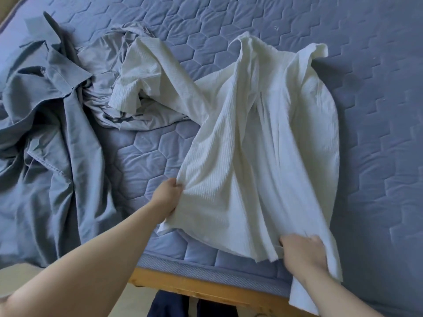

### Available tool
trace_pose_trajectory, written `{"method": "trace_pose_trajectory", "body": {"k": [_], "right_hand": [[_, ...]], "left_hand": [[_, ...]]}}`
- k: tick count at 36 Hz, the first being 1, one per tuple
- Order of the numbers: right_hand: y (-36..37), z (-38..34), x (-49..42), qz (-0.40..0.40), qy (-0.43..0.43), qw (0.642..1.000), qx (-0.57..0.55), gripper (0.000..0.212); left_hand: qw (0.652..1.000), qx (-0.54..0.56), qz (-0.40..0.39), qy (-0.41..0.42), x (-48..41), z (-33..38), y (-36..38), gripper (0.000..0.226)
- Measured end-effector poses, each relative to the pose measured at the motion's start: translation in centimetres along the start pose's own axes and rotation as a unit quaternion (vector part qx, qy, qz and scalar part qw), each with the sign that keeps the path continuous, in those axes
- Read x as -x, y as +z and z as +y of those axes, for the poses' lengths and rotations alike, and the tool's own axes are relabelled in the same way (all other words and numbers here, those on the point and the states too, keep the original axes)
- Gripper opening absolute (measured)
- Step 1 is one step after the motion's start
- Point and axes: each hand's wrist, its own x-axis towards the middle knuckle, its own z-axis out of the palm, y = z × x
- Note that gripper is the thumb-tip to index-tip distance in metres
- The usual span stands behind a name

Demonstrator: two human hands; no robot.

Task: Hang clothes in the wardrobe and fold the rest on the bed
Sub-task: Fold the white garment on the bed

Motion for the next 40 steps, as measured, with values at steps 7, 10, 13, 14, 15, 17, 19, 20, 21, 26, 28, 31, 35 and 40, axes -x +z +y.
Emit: {"method": "trace_pose_trajectory", "body": {"k": [7,10,13,14,15,17,19,20,21,26,28,31,35,40], "right_hand": [[0.3,1.7,-1.0,-0.131,-0.019,0.991,0.014,0.017],[0.6,0.3,-2.8,-0.079,0.007,0.986,-0.147,0.019],[-0.5,-1.1,-3.5,0.071,0.055,0.914,-0.395,0.022],[-1.0,-1.7,-3.8,0.093,0.056,0.873,-0.475,0.022],[-1.5,-2.4,-3.9,0.092,0.054,0.833,-0.543,0.021],[-1.8,-3.5,-4.3,0.054,0.042,0.791,-0.609,0.023],[-1.6,-4.1,-4.4,0.002,0.006,0.820,-0.573,0.022],[-1.4,-4.1,-4.4,-0.011,-0.009,0.841,-0.541,0.017],[-1.1,-4.1,-4.2,-0.014,-0.018,0.865,-0.501,0.009],[0.3,-3.1,-3.3,0.032,0.024,0.855,-0.518,0.010],[0.1,-3.4,-3.3,0.030,0.028,0.817,-0.576,0.021],[-1.0,-4.5,-4.2,0.049,-0.004,0.810,-0.584,0.050],[-1.7,-5.6,-6.3,0.044,-0.006,0.868,-0.495,0.029],[0.4,-4.1,-6.5,0.059,0.124,0.816,-0.561,0.017]], "left_hand": [[0.986,-0.165,0.014,0.000,0.9,-1.5,2.0,0.019],[0.996,-0.079,0.003,-0.049,1.1,-0.6,2.5,0.024],[0.994,-0.052,-0.049,-0.080,1.2,-0.1,2.3,0.055],[0.992,-0.072,-0.068,-0.079,1.3,-0.1,2.3,0.057],[0.989,-0.091,-0.083,-0.079,1.3,-0.4,2.1,0.053],[0.990,-0.084,-0.086,-0.074,1.4,-0.9,1.7,0.033],[0.991,0.014,-0.100,-0.090,1.8,-1.0,1.2,0.023],[0.985,0.074,-0.114,-0.106,2.1,-0.9,0.9,0.023],[0.978,0.116,-0.125,-0.117,2.3,-0.9,0.7,0.024],[0.984,0.012,-0.114,-0.134,2.4,-1.6,0.3,0.031],[0.986,-0.083,-0.098,-0.109,1.8,-2.2,0.4,0.042],[0.983,-0.096,-0.131,-0.083,1.4,-2.1,1.0,0.066],[0.939,-0.296,-0.169,-0.047,1.2,-2.7,1.7,0.067],[0.950,-0.281,-0.118,-0.072,0.9,-3.7,1.2,0.031]]}}
